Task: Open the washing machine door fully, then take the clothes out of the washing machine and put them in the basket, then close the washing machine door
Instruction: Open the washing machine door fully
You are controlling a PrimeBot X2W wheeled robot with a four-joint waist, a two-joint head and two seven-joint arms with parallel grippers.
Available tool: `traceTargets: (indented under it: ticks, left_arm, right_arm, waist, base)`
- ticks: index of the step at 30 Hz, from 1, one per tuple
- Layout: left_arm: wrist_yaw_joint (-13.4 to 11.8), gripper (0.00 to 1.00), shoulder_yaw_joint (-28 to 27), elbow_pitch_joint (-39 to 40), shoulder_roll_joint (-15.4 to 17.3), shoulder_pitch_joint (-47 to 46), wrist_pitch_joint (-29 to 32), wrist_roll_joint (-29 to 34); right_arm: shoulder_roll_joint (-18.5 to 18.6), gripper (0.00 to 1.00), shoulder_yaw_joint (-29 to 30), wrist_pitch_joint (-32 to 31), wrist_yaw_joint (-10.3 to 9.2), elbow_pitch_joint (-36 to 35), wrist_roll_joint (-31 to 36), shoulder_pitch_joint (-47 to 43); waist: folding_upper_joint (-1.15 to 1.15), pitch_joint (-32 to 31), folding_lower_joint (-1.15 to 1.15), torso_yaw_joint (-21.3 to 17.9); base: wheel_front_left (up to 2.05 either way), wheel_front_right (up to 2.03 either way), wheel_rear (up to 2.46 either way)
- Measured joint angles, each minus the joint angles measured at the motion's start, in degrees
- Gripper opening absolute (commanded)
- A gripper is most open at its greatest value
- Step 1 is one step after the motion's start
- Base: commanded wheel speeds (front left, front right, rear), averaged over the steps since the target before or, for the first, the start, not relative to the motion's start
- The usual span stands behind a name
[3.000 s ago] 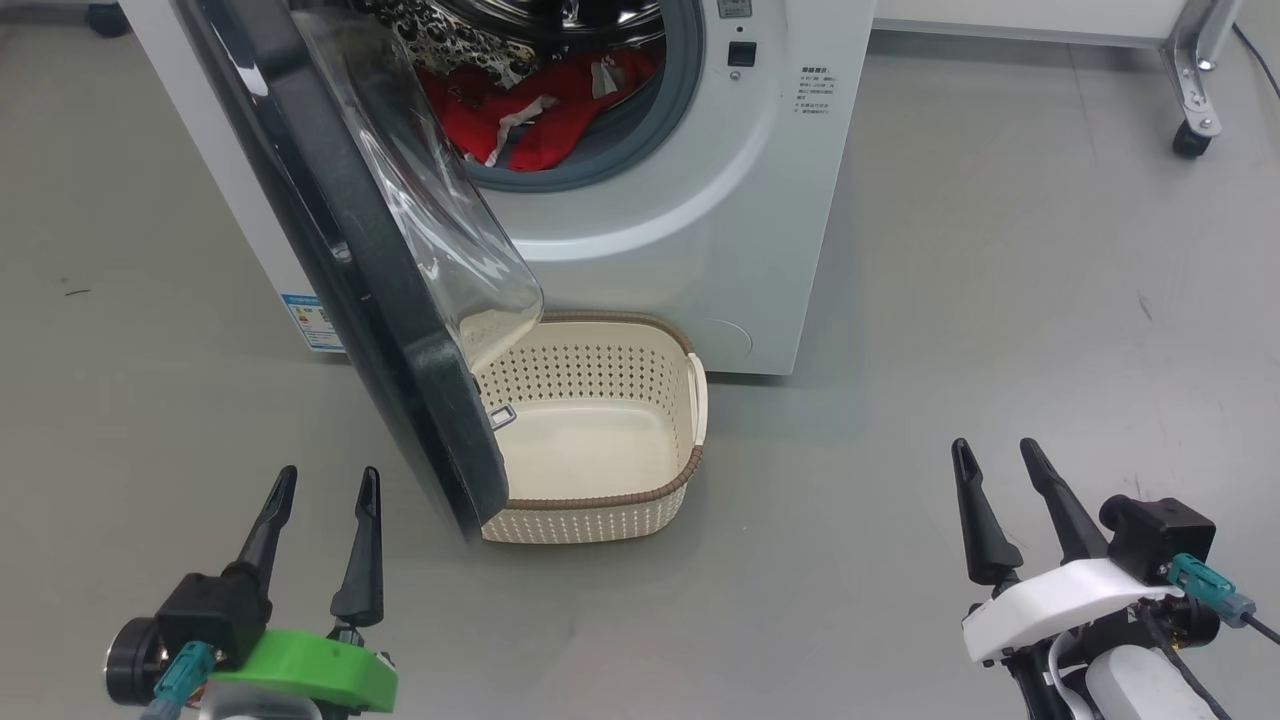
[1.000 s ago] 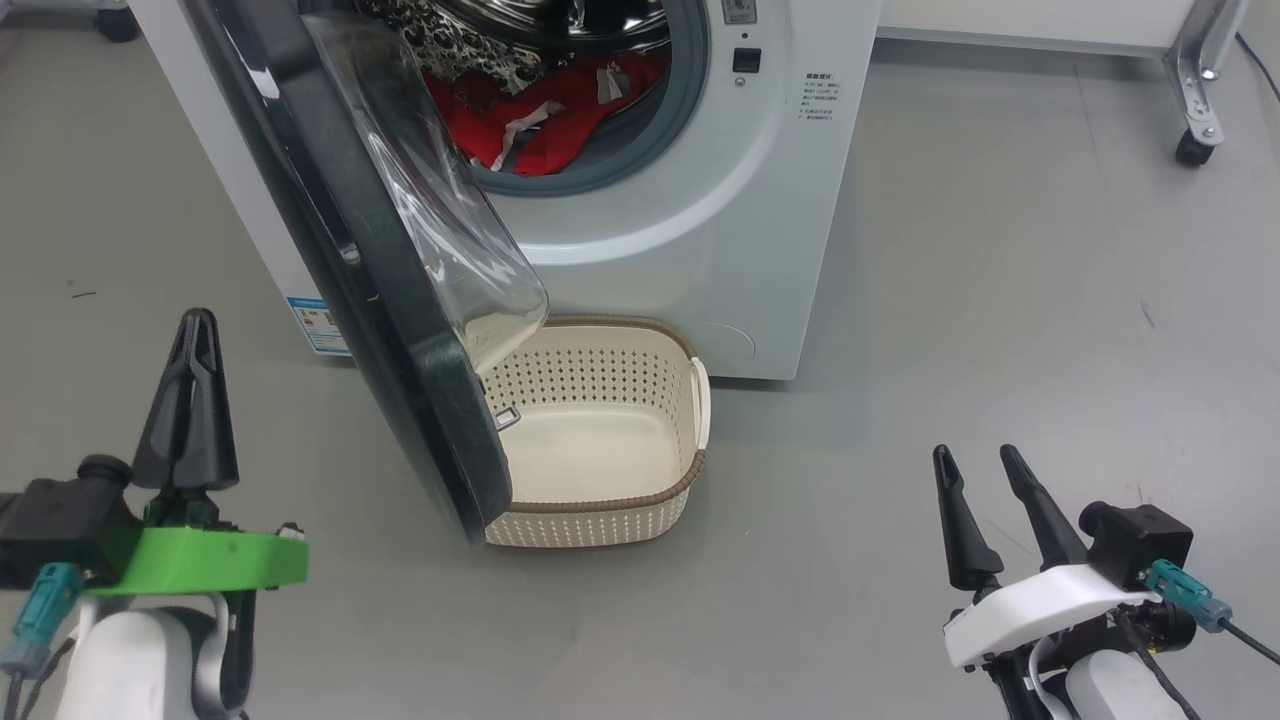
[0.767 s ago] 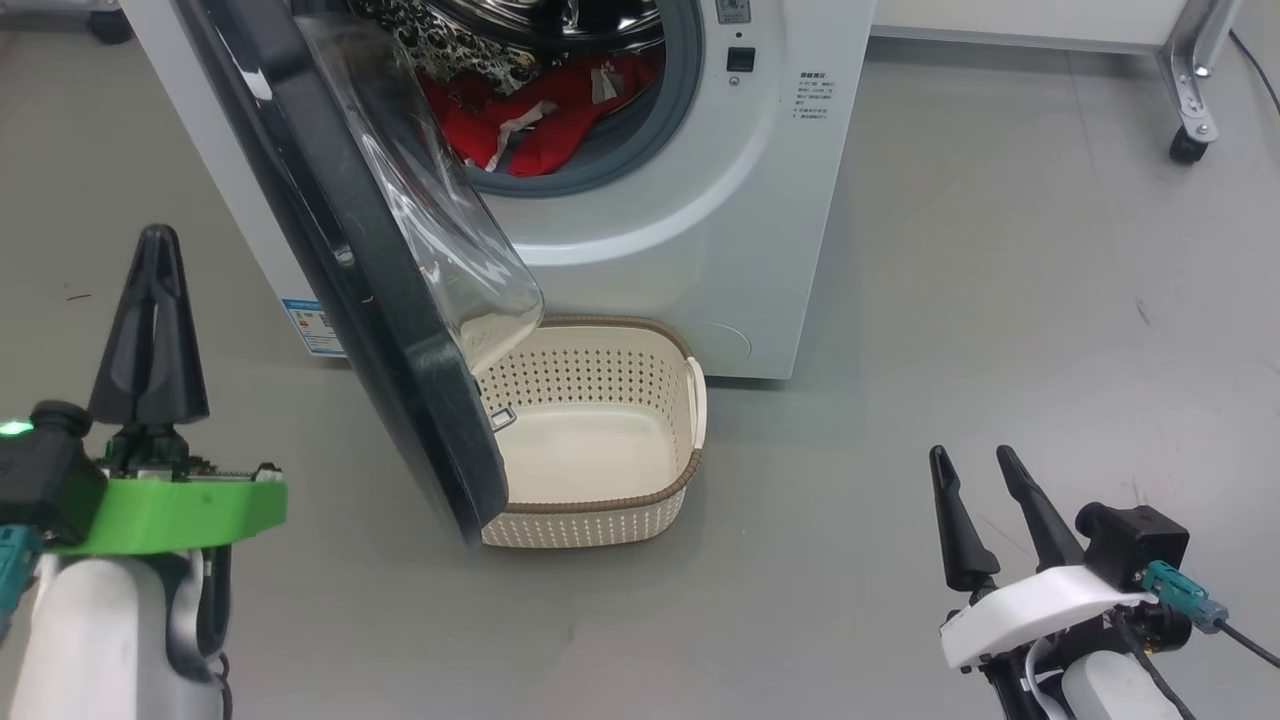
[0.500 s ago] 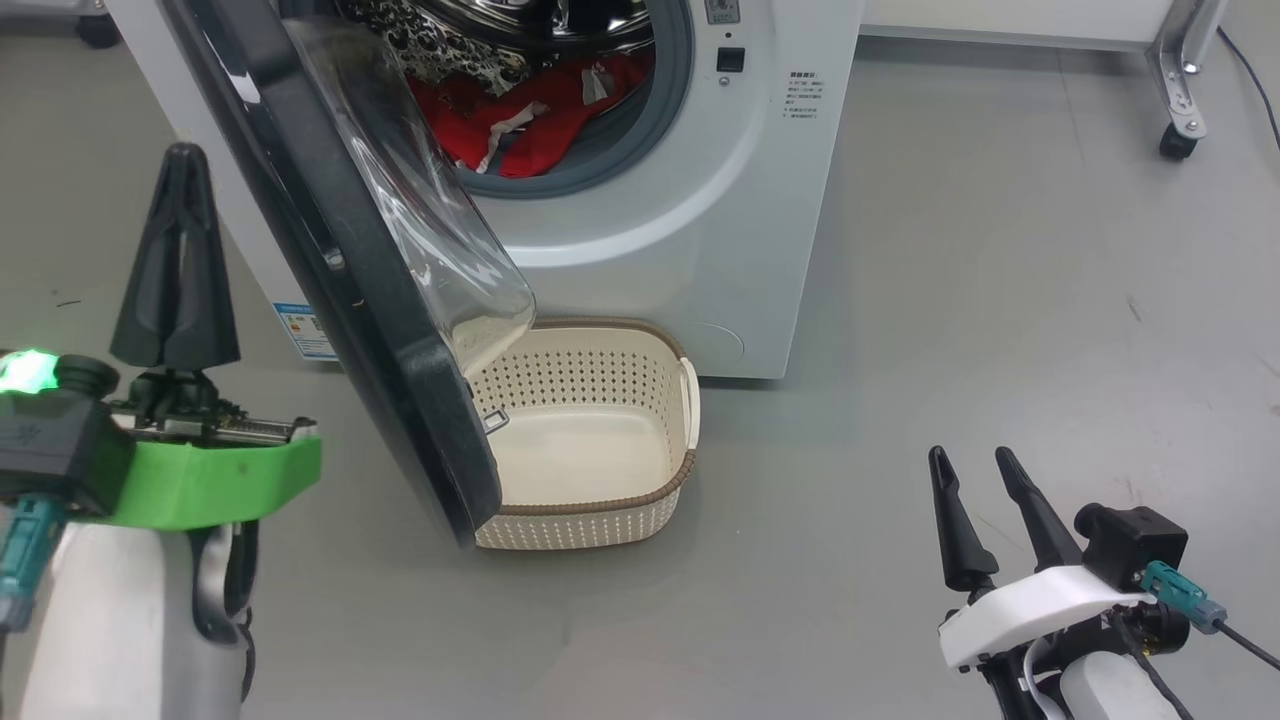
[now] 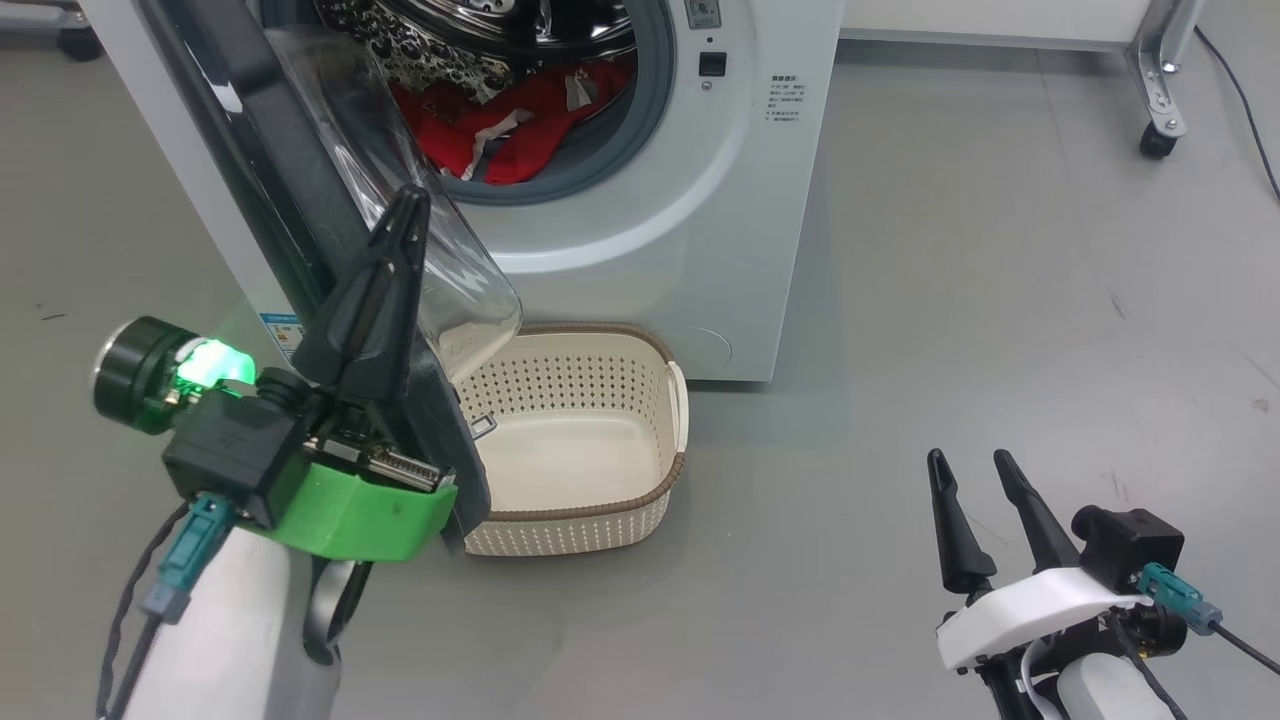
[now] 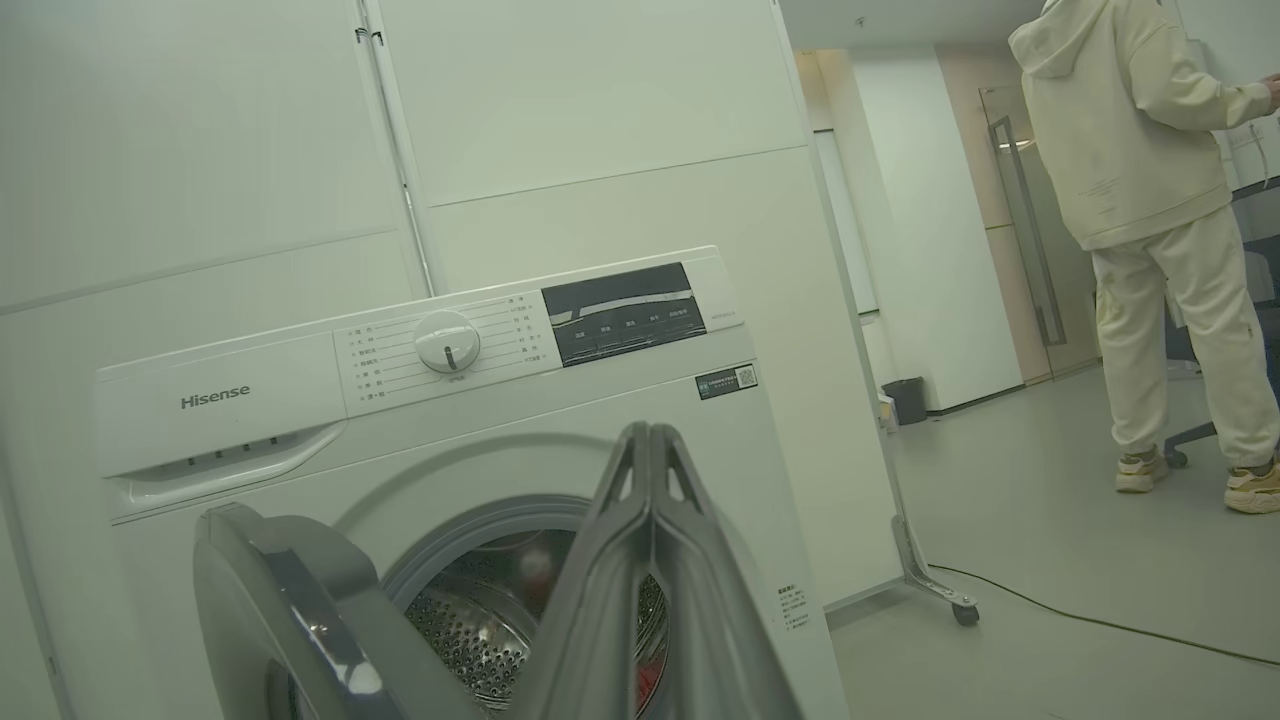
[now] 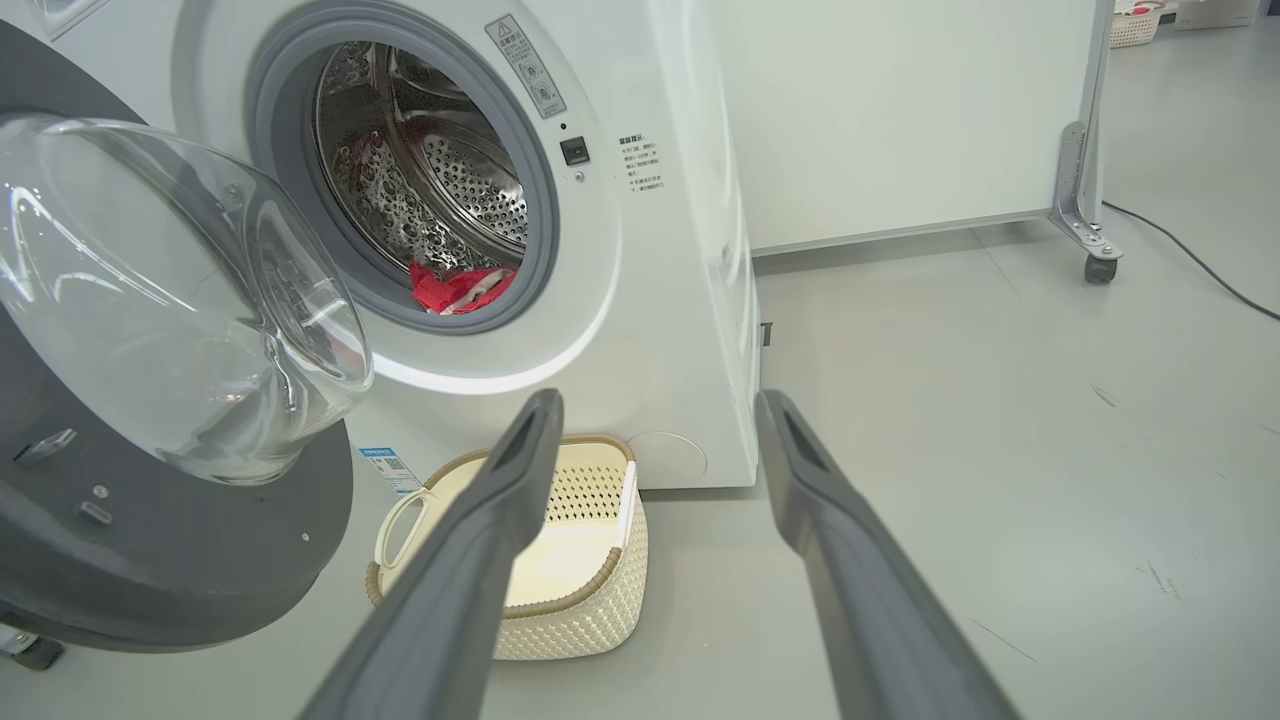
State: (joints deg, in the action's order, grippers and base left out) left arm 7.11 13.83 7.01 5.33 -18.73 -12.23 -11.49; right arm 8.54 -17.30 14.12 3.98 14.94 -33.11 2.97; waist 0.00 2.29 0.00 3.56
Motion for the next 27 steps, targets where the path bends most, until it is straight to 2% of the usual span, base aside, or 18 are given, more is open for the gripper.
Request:
traceTargets:
  ticks: [10, 27]
  left_arm:
    - [0.01, 0.0, 7.01, -2.83, -0.62, 1.18, 4.81, -1.42]
    - [0.01, 0.0, 8.38, -11.26, -1.07, 5.58, 12.49, -3.63]
  right_arm:
    - [-0.62, 1.0, 0.3, 0.0, 0.46, 0.26, 0.44, 0.0]
    - [-0.97, 1.0, 1.03, 0.0, 0.93, 0.38, 1.0, 0.01]
  waist:
    - [0.0, 0.17, 0.0, -0.61]
    - [0.0, 1.62, 0.0, -1.36]
  base:
    - [0.0, 0.0, 0.0]
    - [0.0, 0.0, 0.0]
